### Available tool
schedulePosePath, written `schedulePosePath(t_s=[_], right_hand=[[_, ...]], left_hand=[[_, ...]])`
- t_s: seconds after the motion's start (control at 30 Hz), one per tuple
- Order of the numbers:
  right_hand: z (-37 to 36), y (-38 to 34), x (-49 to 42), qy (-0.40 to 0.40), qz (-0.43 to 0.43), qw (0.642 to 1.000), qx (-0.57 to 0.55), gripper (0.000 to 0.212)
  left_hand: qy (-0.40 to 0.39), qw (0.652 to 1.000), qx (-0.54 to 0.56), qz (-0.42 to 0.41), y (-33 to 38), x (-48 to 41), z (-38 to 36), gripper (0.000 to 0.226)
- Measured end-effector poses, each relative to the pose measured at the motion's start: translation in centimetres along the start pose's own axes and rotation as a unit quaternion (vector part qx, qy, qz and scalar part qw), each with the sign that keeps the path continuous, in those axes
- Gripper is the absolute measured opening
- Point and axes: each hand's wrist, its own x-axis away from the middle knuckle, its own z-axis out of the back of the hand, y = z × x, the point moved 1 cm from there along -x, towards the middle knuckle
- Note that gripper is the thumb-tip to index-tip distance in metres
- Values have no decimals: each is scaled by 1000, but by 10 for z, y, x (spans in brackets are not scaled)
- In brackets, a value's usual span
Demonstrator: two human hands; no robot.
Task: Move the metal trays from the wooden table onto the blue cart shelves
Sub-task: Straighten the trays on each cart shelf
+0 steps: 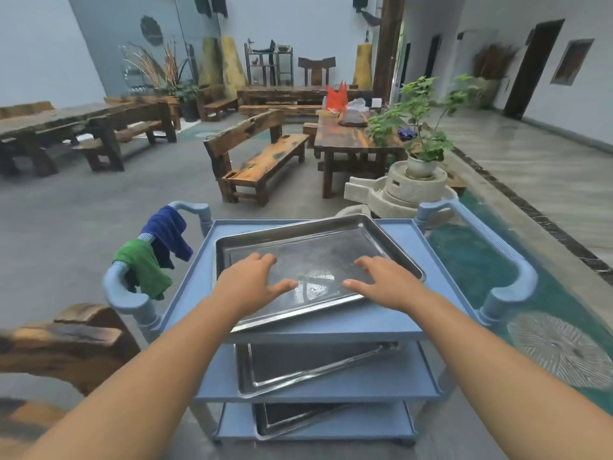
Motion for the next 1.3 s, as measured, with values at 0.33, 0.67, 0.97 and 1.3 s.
schedulePosePath(t_s=[0.33, 0.67, 0.97, 1.3], right_hand=[[-25, 81, -71, -92, 15, 995, 20, 85], [-90, 109, -100, -186, 42, 978, 90, 83], [-121, 147, -135, -207, 105, 960, 157, 108], [-137, 156, -148, -256, 66, 953, 150, 109]], left_hand=[[-73, 996, 13, 58, 24, -54, -66, 91], [-200, 975, 22, 98, 2, -62, -143, 103], [-247, 961, 31, 124, -36, -63, -190, 113], [-243, 965, 1, 99, -41, -60, -205, 118]])
